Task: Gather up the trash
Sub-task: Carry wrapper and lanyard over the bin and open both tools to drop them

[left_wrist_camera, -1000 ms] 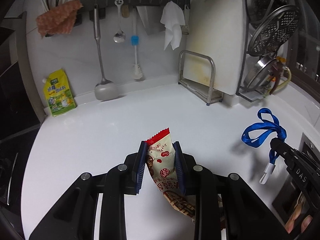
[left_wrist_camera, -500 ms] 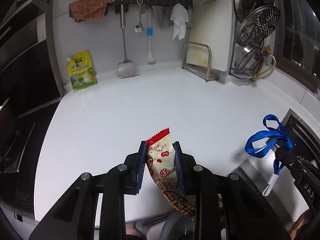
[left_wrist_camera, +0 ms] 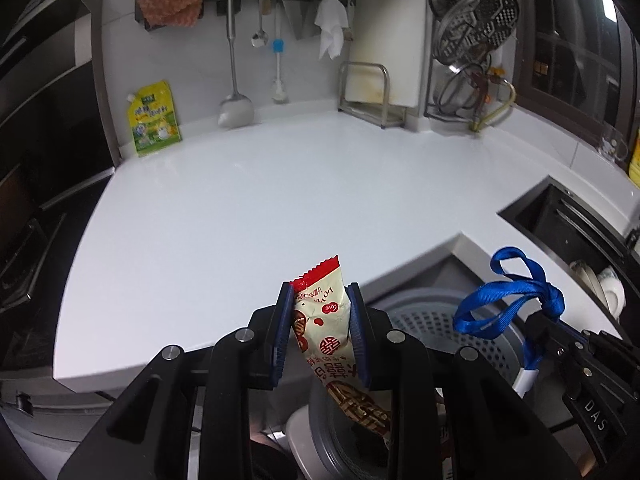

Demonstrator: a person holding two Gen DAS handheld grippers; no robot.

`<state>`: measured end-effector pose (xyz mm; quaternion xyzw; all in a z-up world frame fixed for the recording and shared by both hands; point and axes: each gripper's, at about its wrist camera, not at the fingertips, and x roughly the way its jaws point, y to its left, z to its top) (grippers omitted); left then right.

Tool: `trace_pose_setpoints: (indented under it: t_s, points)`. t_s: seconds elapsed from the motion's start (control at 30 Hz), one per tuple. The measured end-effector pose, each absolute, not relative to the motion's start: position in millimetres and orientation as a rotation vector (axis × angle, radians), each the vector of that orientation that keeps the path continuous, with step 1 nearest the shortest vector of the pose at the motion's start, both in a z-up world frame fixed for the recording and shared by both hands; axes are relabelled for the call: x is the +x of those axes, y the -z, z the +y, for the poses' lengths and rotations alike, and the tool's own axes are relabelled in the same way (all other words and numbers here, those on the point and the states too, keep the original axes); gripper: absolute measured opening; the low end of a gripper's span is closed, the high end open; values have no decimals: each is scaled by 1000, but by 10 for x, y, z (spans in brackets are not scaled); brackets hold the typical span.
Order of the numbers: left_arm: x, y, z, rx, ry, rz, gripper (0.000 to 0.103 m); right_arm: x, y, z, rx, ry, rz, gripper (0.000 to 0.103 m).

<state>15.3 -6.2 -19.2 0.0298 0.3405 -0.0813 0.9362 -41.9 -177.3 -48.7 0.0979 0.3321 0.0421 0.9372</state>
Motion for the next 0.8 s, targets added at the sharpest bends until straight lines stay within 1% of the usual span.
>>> trace_pose_setpoints:
  t_s: [0.17,0.3,0.47,0.6,0.63,0.67,0.7,0.73,0.77,0.8]
  points:
    - [71,390,-144,80,203,716,27,-492,744,-1778,191,-62,735,5]
    - [45,467,-215,77,230,740,27,-540,834,-1825,199,-46,753,5]
    - [15,535,-284,70,244,753,30,-563,881,-1869,209,-40,765,5]
    - [19,567,-304,71,245,770,35,-573,883,-1882,203,-38,767,6]
    - [17,568,-302,70,244,772,35,-569,885,-1892,204,-36,770,9]
    - [14,567,-298,70,241,772,36,-569,887,-1905,207,-33,769,18]
    - [11,564,-293,72,239,771,37,-575,887,-1921,211,-29,764,23]
    - [9,559,-288,73,236,770,43,-583,887,-1938,215,-23,758,35]
    - [3,555,-282,73,232,769,54,-597,882,-1954,220,-19,752,40]
    - [-3,549,-270,70,226,766,59,-606,877,-1964,222,-17,749,40]
